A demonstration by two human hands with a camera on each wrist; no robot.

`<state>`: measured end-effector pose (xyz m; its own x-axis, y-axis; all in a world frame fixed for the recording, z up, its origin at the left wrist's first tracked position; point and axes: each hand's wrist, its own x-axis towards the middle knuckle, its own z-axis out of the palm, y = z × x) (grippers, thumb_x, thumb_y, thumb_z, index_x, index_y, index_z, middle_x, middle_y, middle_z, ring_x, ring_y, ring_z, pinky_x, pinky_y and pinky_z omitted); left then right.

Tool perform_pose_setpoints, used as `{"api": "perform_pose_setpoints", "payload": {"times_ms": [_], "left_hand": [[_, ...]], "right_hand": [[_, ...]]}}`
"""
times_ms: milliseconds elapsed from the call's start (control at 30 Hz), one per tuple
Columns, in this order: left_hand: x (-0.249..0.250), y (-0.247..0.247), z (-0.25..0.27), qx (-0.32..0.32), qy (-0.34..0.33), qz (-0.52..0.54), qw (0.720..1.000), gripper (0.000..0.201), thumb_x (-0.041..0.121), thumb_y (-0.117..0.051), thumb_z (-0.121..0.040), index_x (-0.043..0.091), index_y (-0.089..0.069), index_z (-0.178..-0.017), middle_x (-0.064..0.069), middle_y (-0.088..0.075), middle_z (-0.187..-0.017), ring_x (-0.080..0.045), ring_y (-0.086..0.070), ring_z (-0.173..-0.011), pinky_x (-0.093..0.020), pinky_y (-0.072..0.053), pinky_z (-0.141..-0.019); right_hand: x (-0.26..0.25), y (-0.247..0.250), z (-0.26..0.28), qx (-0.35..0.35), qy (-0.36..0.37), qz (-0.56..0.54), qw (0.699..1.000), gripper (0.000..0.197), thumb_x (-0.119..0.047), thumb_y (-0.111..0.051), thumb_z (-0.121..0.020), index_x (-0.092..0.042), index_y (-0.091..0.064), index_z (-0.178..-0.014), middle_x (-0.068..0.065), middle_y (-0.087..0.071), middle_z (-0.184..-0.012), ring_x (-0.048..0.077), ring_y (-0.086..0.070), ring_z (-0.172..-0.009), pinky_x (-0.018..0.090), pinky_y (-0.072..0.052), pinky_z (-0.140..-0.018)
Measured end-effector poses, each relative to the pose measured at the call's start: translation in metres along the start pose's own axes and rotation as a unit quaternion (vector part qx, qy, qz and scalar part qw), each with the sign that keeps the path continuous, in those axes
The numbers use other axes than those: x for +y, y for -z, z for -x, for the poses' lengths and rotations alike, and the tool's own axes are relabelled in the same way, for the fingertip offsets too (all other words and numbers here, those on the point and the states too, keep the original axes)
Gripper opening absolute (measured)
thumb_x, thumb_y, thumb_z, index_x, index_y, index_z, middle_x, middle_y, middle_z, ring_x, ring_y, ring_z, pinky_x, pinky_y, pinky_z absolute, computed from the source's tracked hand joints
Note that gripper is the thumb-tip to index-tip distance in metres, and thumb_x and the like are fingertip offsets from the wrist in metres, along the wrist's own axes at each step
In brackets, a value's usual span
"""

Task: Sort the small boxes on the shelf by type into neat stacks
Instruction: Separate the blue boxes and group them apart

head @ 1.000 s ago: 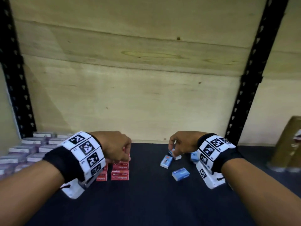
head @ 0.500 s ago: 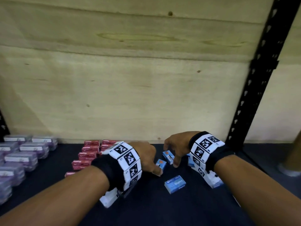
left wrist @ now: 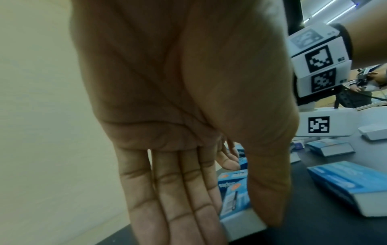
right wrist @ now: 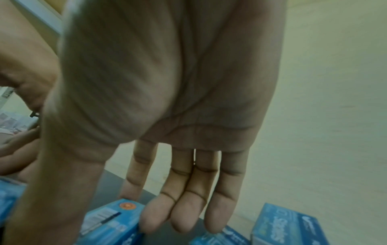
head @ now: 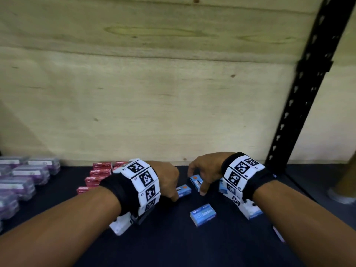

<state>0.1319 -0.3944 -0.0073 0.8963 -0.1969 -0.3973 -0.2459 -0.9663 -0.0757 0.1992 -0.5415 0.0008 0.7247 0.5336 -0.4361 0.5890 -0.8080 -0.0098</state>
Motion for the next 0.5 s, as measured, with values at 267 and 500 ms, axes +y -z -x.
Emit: {"api": "perform_pose_setpoints", "payload": {"times_ms": [267, 500], "left_hand": [[-0.019, 0.007, 0.014, 0.021, 0.016, 0.01, 1.0, 0.025, 0.023, -0.054, -0.093, 0.014, -0.071, -0.109, 0.008, -0.063, -0.073, -0.011, -0.053, -0.068, -0.024, -0.047, -0.073], [-0.021, 0.014, 0.014, 0.015, 0.021, 0.046, 0.999, 0.03, 0.02, -0.052, -0.095, 0.018, -0.064, -0.123, 0.015, -0.048, -0.065, -0.011, -0.052, -0.073, -0.027, -0.047, -0.081]], "right_hand": [[0.005, 0.009, 0.007, 0.032, -0.029, -0.045, 0.998, 0.042, -0.034, -0.069, -0.084, -0.018, -0.066, -0.123, -0.006, -0.072, -0.101, 0.015, -0.064, -0.093, 0.03, -0.051, -0.08], [0.01, 0.008, 0.005, 0.033, -0.056, -0.03, 0.997, 0.056, -0.04, -0.073, -0.082, -0.016, -0.057, -0.13, -0.006, -0.063, -0.106, 0.019, -0.059, -0.098, 0.035, -0.05, -0.091]]}}
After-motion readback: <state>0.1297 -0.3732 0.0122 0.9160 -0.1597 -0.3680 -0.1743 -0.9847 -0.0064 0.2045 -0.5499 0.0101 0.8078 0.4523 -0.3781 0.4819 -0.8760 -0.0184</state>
